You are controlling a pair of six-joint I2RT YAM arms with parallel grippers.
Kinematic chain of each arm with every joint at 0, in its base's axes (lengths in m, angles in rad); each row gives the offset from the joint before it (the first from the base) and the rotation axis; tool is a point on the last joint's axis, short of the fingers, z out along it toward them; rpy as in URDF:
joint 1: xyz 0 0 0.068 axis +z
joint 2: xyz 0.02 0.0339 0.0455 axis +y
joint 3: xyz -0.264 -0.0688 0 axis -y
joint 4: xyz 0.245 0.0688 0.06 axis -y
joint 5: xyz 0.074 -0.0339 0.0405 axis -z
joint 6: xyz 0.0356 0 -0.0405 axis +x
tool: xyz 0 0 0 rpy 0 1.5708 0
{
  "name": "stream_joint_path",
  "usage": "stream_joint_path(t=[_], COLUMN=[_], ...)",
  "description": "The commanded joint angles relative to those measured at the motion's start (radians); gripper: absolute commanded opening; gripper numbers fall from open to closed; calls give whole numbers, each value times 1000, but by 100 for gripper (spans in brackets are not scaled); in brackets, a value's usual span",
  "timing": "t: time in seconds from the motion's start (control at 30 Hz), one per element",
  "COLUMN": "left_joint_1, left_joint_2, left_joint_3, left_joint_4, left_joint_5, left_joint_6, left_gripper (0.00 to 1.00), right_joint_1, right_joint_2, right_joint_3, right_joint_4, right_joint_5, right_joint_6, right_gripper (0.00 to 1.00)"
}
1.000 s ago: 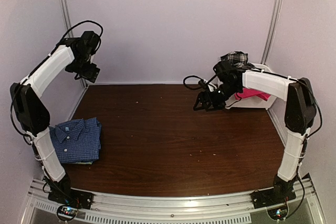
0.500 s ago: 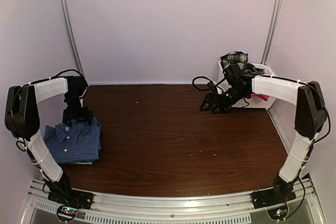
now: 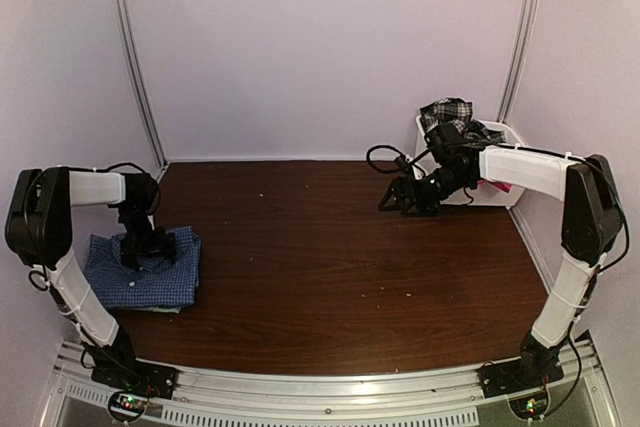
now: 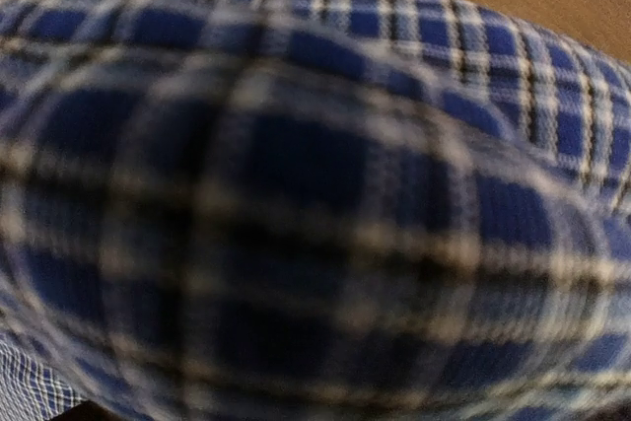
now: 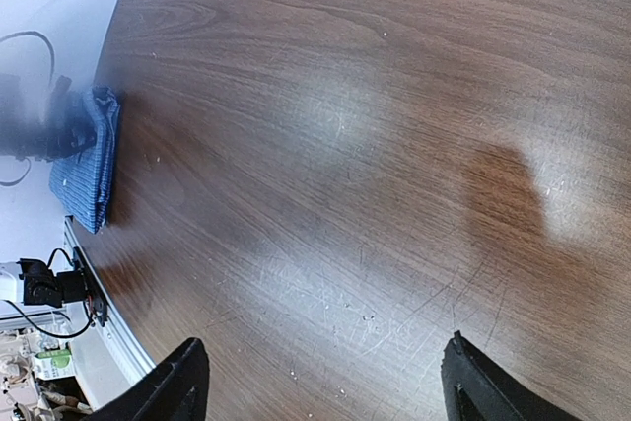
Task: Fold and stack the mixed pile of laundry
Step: Adjust the square-folded shirt at the corner of the board, then reset both arms
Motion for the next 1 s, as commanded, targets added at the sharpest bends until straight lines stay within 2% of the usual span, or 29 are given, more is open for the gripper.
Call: stream_joint_path(t=[0.0,0.13,0.37,0.57,0.73,0.9,0.97], left_joint_1=[-124,-177,-178,-178,-191,-284,-331], left_joint_2=[69,81,35,1,-2,7,6], left_joint_3=[-16,12,108,434,667,840,849], left_joint_4=[139,160,106,-72,-122,-169,-177], left_joint_5=[201,217,155,76,80,19,43], left_joint_6=[42,47,43,121,160,202,210], left_gripper=[98,98,98,98,97,98,98], right_joint_1=[3,3,3,2,-28,-60,-67], right_joint_2=[-2,8,12,13,-8,-92,-141], right_joint_3=[7,11,28,116,202,196,147], right_joint_4=[0,-6,-12,-59,-90,-57,-21], right_joint_5=[-5,-7,-15,-3,30,55,59], right_joint_6=[-10,-17,-24,-50,-64,-54,-47], right_gripper=[82,82,82,83,83,84,84])
